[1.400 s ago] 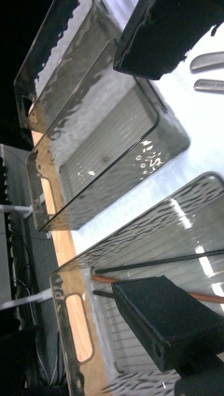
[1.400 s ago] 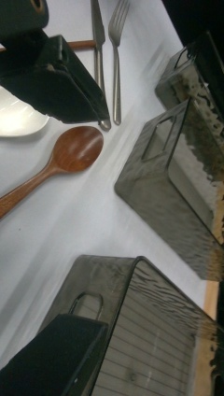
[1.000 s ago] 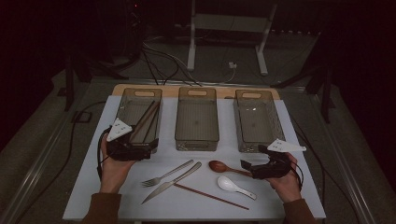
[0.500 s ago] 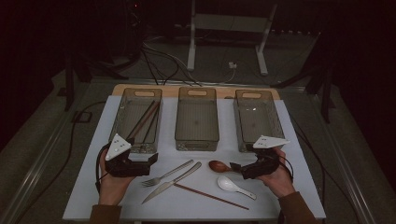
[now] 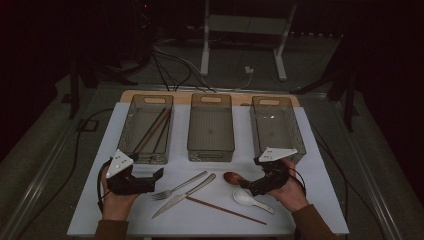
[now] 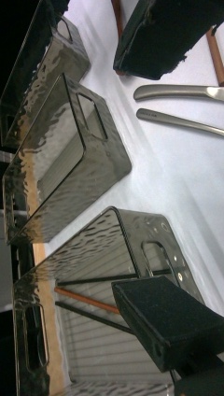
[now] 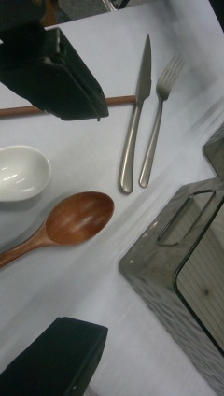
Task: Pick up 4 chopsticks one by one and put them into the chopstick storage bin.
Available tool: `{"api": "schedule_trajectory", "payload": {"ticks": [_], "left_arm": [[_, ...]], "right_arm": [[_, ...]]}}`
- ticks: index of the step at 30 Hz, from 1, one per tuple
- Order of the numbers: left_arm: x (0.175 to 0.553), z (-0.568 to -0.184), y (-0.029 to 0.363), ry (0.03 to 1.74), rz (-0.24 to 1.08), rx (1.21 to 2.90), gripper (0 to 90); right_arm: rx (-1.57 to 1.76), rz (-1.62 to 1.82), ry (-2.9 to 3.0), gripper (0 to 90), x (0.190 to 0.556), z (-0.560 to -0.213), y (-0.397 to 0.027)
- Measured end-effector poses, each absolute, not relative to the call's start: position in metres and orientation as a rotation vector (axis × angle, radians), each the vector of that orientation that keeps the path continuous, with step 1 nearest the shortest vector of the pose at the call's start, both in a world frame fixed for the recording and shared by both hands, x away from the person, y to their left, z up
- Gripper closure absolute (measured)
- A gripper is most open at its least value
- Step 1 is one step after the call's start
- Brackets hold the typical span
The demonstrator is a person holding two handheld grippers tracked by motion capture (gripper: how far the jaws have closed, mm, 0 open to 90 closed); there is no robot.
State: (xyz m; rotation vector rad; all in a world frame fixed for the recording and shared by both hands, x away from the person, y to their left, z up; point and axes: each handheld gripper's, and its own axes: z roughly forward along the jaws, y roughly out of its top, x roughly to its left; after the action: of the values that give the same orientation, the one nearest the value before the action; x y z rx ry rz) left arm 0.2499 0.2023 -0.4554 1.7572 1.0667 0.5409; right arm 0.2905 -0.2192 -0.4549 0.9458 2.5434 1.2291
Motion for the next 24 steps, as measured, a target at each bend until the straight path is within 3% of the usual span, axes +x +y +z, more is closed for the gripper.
{"api": "schedule_trajectory", "payload": {"ticks": [24], "left_arm": [[0.248,-0.457,0.206,1.105,0.553,1.735,0.6]], "right_arm": [[0.848,1.151,2.645,0.0,0.281,-0.465,-0.186]]}}
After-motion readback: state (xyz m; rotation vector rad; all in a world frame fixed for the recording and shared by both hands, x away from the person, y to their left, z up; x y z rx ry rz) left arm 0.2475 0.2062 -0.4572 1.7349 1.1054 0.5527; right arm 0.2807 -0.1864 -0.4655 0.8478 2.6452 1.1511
